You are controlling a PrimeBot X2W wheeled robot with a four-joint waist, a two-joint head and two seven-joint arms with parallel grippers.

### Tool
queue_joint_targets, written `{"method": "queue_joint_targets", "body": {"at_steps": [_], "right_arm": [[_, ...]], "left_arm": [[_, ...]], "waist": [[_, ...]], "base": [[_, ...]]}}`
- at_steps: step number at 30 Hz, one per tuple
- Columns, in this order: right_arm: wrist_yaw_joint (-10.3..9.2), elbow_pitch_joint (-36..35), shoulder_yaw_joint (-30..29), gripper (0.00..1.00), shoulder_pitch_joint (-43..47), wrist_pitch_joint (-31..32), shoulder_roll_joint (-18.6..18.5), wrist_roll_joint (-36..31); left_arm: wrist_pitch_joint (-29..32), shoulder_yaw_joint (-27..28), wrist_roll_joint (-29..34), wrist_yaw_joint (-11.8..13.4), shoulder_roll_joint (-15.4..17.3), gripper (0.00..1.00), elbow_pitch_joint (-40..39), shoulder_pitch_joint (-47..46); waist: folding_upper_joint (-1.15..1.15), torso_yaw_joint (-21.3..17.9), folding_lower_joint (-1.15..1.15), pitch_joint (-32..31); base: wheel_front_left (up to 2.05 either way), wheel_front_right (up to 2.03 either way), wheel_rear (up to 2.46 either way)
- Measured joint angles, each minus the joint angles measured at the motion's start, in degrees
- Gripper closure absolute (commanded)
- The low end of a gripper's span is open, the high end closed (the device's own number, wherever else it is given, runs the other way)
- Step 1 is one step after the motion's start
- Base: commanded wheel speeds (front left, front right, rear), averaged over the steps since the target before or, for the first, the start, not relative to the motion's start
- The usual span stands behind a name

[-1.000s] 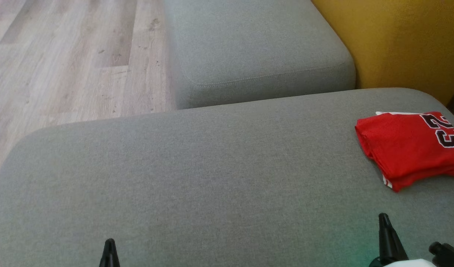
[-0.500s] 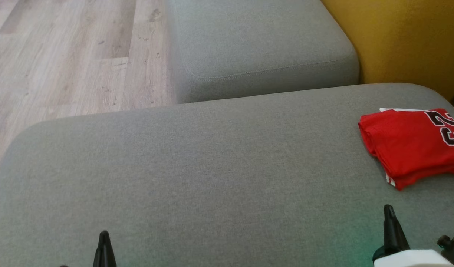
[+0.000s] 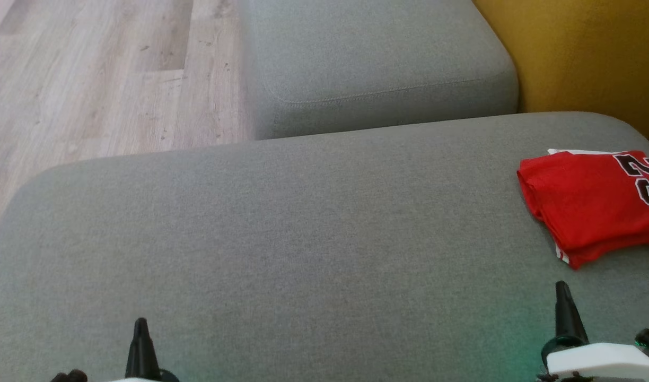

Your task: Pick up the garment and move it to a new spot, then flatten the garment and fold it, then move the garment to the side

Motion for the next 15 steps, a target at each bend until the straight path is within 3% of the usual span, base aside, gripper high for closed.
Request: {"method": "queue_joint_targets", "body": {"at_steps": [15], "right_arm": [[0.0, 0.3, -1.1, 1.0, -2.5, 2.5, 0.0, 10.4]], "left_arm": [[2.5, 1.7, -10.9, -1.5, 0.0, 1.0, 0.7, -3.2]], "waist": [[0.0, 0.4, 0.0, 1.6]], "base": [[0.0, 0.0, 0.0]]}}
